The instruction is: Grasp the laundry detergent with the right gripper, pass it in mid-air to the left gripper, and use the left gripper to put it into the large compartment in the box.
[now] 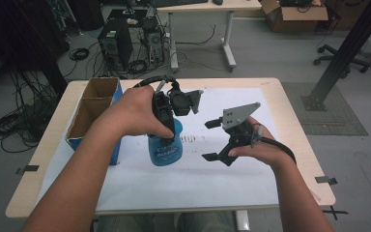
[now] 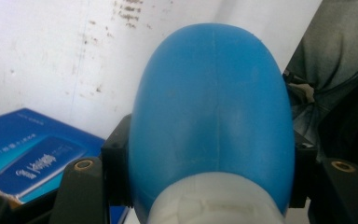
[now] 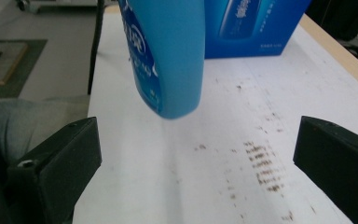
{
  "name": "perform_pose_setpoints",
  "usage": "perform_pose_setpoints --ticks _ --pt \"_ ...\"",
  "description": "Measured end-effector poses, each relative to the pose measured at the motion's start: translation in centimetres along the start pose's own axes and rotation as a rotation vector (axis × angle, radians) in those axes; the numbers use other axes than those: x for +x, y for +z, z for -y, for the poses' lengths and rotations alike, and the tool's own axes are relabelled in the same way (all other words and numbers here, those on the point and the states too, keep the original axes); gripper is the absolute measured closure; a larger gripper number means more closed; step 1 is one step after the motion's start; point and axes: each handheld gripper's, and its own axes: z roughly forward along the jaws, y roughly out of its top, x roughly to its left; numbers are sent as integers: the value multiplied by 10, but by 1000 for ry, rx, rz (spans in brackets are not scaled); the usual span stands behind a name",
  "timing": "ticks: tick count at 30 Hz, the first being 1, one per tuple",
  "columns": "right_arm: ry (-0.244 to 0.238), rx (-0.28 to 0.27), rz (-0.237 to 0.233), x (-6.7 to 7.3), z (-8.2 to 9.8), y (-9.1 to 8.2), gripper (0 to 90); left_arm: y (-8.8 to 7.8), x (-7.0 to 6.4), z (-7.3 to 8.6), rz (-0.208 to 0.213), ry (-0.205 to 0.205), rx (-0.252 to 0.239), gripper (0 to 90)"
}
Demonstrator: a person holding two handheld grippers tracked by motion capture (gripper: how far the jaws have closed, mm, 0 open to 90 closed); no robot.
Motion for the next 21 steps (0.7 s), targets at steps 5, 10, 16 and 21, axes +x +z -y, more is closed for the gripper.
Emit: perform_pose_setpoints --ticks 5,10,16,21 --pt "-9 48 10 -4 -2 -12 9 0 2 3 -14 -35 -5 381" --pt "-18 101 17 -8 -3 -21 13 -2 6 4 -9 -83 -5 381" --pt "-18 156 27 -12 -1 -30 15 -6 13 5 -3 -148 13 382" --pt "-12 186 28 -15 0 -35 16 -7 18 8 -3 -208 -1 383"
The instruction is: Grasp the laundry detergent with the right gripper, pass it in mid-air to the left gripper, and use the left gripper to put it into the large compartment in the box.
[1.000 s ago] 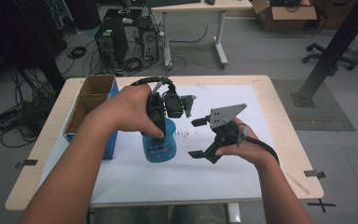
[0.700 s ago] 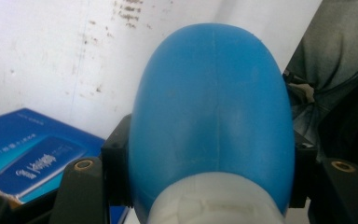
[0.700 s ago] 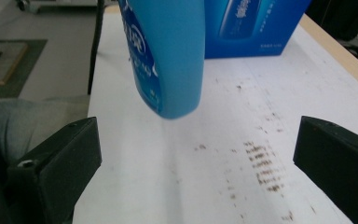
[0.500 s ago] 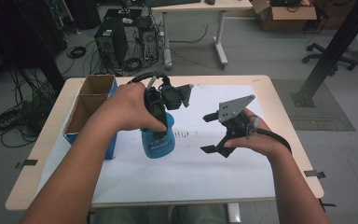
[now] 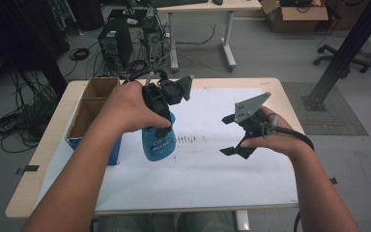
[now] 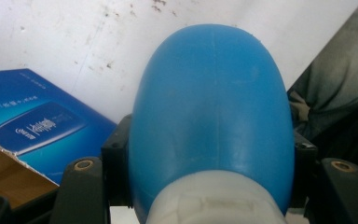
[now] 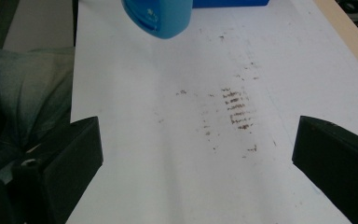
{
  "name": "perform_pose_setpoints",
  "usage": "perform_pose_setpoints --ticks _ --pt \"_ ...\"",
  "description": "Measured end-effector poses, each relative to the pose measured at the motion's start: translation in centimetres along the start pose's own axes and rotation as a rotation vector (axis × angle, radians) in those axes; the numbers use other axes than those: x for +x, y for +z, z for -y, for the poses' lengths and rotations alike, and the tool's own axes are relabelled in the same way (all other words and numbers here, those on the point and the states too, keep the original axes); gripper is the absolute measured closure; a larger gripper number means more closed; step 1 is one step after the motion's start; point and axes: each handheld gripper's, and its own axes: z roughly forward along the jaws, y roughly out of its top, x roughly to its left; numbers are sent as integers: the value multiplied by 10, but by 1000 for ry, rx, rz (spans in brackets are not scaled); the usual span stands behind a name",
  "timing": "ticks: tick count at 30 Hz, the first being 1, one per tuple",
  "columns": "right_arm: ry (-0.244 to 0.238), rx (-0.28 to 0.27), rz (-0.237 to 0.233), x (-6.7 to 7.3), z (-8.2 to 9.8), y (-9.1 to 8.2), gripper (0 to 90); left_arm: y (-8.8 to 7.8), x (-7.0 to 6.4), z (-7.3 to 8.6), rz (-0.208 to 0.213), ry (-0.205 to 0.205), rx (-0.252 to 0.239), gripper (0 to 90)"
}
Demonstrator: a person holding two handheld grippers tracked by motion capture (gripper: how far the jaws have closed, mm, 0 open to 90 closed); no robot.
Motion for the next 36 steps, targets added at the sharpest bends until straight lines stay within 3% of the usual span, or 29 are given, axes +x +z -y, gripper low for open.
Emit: perform_pose_setpoints --ticks 9,21,36 --pt "-9 70 12 -4 -1 -8 18 -2 6 3 15 -50 -14 383" --pt "-6 129 15 -6 5 -18 20 -15 25 11 10 -163 -49 383" --pt "2 177 9 -8 13 -22 22 -54 72 42 -10 -333 -90 382"
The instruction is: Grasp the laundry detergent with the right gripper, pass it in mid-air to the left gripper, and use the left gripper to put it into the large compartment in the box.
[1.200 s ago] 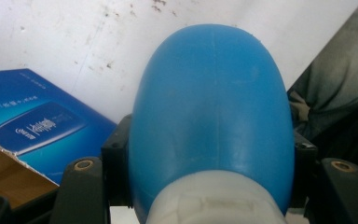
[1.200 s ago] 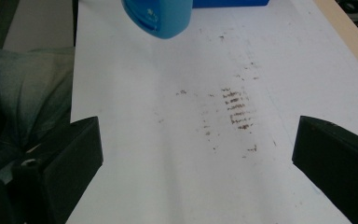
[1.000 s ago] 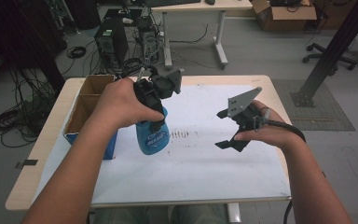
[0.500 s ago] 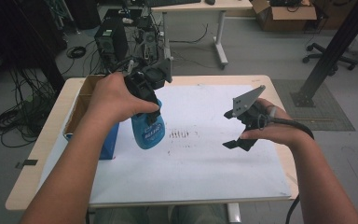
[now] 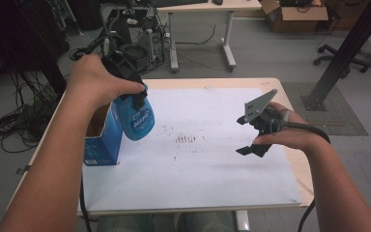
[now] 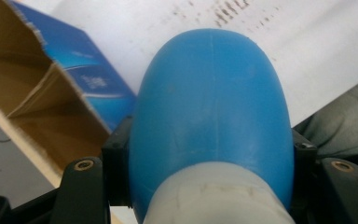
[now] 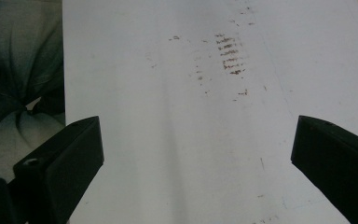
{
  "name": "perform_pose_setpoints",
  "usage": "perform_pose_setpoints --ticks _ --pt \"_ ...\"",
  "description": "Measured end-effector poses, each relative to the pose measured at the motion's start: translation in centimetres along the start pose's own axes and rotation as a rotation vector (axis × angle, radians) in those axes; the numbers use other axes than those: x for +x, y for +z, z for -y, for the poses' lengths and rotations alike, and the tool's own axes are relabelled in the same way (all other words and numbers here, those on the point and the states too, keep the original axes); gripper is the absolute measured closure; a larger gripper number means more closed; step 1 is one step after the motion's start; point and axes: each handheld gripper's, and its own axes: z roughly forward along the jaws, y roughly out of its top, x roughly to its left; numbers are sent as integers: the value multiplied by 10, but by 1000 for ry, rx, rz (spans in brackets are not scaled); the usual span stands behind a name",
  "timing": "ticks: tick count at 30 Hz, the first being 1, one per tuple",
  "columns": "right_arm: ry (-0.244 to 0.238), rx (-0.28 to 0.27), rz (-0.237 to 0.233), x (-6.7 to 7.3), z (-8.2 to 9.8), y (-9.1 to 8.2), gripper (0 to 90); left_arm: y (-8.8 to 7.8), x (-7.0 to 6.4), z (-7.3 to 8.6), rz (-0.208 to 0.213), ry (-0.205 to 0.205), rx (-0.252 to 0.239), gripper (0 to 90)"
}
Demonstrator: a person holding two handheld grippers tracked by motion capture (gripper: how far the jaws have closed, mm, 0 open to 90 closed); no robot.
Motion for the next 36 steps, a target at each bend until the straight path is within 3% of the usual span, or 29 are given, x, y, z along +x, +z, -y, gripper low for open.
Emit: perform_pose_setpoints --ticks 9,18,24,36 --pt "-3 24 -13 -1 1 2 23 -26 27 8 -24 -109 -17 382" --pt "-24 74 -13 -6 -2 -2 24 -41 55 18 -27 -182 -11 382" --pt "-35 98 -16 -8 -4 -2 25 -46 74 26 -43 -247 -13 382" --pt "-71 168 -27 -8 -7 2 28 -46 93 32 -50 -351 -19 381"
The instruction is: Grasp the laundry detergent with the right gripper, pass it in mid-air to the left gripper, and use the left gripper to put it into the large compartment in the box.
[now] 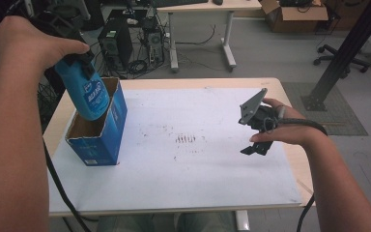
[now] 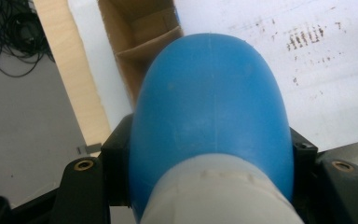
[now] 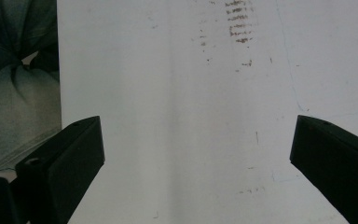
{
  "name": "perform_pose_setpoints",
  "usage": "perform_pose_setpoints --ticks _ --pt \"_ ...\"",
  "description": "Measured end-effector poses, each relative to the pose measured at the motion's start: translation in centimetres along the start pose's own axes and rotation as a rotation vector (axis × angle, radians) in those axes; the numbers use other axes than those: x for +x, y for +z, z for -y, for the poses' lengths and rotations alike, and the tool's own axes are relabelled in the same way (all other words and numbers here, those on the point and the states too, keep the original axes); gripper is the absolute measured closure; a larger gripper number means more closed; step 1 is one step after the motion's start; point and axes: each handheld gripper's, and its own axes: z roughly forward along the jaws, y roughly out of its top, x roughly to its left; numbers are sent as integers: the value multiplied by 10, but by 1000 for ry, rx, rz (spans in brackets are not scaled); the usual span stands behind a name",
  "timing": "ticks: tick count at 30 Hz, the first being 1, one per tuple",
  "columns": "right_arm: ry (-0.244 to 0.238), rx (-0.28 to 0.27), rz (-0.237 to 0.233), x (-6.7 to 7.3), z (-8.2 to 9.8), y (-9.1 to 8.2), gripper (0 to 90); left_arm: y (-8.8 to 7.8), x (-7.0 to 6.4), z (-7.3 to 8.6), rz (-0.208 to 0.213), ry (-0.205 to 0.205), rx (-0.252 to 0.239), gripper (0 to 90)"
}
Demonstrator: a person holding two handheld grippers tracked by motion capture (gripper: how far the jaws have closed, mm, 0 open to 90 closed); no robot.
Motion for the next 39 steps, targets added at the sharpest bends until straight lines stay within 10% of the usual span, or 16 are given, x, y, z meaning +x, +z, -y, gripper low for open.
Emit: perform_pose_setpoints --ticks 19,39 --pt "-10 13 -9 1 -2 1 29 17 26 0 -12 -124 7 382" --pt "-12 47 -31 2 -4 3 29 58 36 3 -5 -159 61 381"
